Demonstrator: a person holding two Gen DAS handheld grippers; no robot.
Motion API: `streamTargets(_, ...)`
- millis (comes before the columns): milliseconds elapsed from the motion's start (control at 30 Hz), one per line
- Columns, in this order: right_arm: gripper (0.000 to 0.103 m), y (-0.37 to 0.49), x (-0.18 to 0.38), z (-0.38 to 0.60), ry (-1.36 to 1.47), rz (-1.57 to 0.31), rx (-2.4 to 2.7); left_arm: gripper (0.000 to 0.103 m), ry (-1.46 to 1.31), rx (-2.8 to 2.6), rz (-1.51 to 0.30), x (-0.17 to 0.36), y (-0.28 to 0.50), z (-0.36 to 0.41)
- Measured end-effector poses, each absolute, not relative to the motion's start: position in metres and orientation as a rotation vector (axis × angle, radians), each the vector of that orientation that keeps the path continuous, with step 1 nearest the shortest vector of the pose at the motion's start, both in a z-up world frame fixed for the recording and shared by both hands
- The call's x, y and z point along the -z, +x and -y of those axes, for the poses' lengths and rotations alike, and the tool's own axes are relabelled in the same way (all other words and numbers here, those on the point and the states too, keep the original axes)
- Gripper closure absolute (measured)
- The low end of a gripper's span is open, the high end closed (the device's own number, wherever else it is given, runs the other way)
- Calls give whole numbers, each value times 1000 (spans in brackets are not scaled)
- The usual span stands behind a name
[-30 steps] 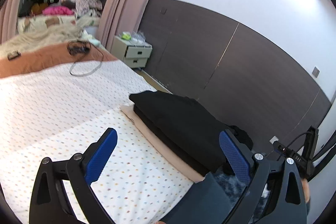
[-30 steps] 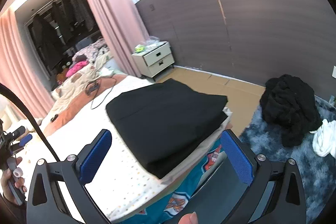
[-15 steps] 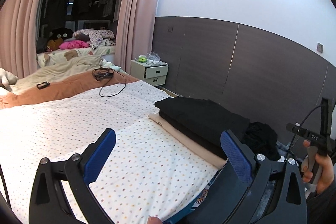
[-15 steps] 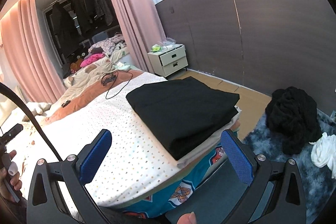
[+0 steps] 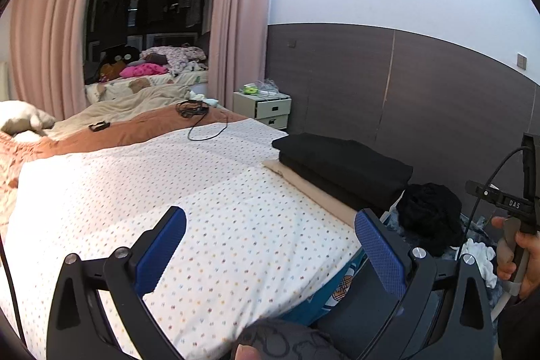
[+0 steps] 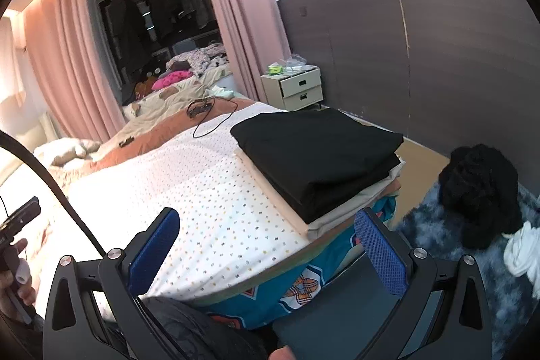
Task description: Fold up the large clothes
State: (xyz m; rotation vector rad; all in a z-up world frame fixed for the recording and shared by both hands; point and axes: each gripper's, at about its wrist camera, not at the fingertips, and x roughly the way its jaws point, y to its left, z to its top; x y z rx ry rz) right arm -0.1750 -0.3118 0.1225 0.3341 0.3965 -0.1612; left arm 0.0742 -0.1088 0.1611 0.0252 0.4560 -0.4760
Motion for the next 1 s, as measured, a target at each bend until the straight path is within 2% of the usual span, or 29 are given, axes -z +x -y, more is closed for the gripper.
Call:
streamTargets(533,0,-181,-90,262,270,-421,69,1,-29,299,-460,-127,18,69)
streamTargets(1000,0,-180,-88,240,271,-437,43,1,-41,231,-469,-114,-2,50)
